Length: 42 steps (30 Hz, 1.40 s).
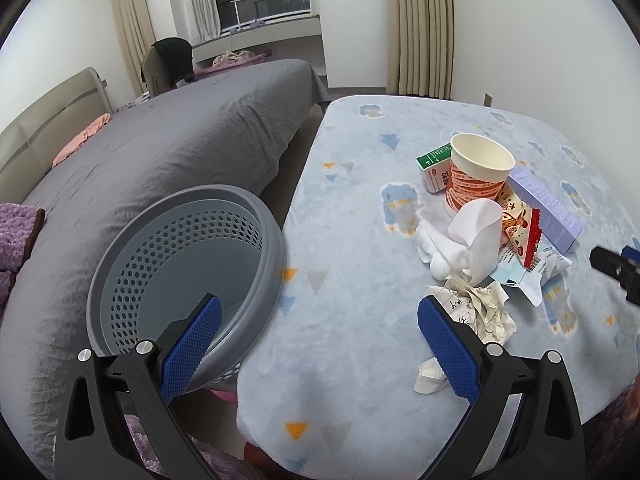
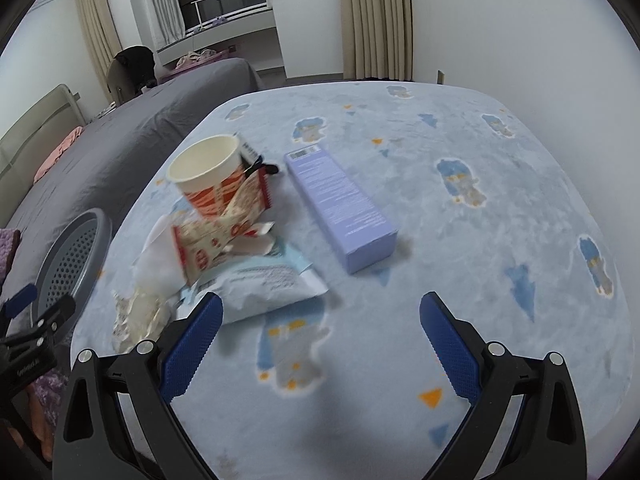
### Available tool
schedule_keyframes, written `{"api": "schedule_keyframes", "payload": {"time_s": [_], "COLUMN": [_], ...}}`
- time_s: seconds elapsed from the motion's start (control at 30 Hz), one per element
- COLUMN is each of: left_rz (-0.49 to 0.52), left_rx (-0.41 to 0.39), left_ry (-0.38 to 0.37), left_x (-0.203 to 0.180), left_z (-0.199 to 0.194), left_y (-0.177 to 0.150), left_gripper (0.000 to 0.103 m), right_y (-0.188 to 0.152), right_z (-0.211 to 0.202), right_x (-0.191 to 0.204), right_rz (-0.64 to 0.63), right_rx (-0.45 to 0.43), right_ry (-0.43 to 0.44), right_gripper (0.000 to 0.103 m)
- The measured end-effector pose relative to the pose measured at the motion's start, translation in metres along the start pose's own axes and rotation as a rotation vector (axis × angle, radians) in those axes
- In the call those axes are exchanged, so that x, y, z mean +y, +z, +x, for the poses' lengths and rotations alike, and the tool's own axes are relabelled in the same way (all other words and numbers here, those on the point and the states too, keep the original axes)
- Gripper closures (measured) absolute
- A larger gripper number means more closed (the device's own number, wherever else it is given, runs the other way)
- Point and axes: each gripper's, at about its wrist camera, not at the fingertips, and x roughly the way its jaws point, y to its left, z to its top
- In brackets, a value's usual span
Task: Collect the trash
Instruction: 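Grasp the lavender toothpaste box with the right tool while the left tool approaches the crumpled paper, then close the left tool on the crumpled white paper while the right tool holds the box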
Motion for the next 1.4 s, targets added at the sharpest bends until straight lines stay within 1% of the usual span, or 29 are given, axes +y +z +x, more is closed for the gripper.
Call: {"api": "schedule_keyframes", "payload": {"time_s": [0.23, 0.43, 0.6, 0.8, 0.83, 0.87, 0.9, 0.93, 1.0, 1.13, 1.27, 1.4], "left_rz": [-0.002, 0.006, 0.005, 0.004, 0.007, 0.009, 0.011, 0.011, 0.007, 0.009, 0.013, 0.028], "left_rx": [0.018, 0.027, 0.034, 0.032, 0.033, 0.034, 0.035, 0.036, 0.035, 0.030, 0.019, -0.001], "left_ry": [-0.005, -0.007, -0.009, -0.020, -0.019, -0.020, -0.024, -0.028, -0.038, -0.040, -0.051, -0.059], "left_x": [-0.006, -0.011, -0.012, -0.014, -0.014, -0.015, -0.016, -0.016, -0.016, -0.016, -0.017, -0.019], "left_z": [0.007, 0.010, 0.013, 0.014, 0.014, 0.015, 0.015, 0.015, 0.015, 0.014, 0.011, 0.004], "left_y": [0.001, 0.001, 0.003, 0.003, 0.003, 0.004, 0.003, 0.004, 0.004, 0.004, 0.004, 0.003], "left_gripper": [0.006, 0.006, 0.006, 0.006, 0.006, 0.006, 0.006, 0.006, 0.006, 0.006, 0.006, 0.006], "right_y": [0.035, 0.060, 0.069, 0.070, 0.070, 0.070, 0.070, 0.069, 0.069, 0.069, 0.066, 0.061], "right_z": [0.035, 0.070, 0.098, 0.117, 0.120, 0.122, 0.125, 0.128, 0.128, 0.123, 0.110, 0.086], "right_x": [-0.023, -0.020, -0.013, -0.001, 0.001, 0.003, 0.004, 0.004, 0.004, 0.003, -0.006, -0.019], "right_rz": [0.005, -0.045, -0.092, -0.149, -0.160, -0.170, -0.176, -0.177, -0.179, -0.169, -0.120, -0.054], "right_rx": [0.033, 0.072, 0.106, 0.127, 0.127, 0.134, 0.148, 0.161, 0.157, 0.153, 0.135, 0.097], "right_ry": [-0.005, 0.000, -0.008, -0.011, -0.014, -0.015, -0.016, -0.013, -0.008, 0.019, 0.038, 0.044], "right_gripper": [0.009, 0.009, 0.009, 0.010, 0.013, 0.025, 0.032, 0.044, 0.045, 0.059, 0.059, 0.059]}}
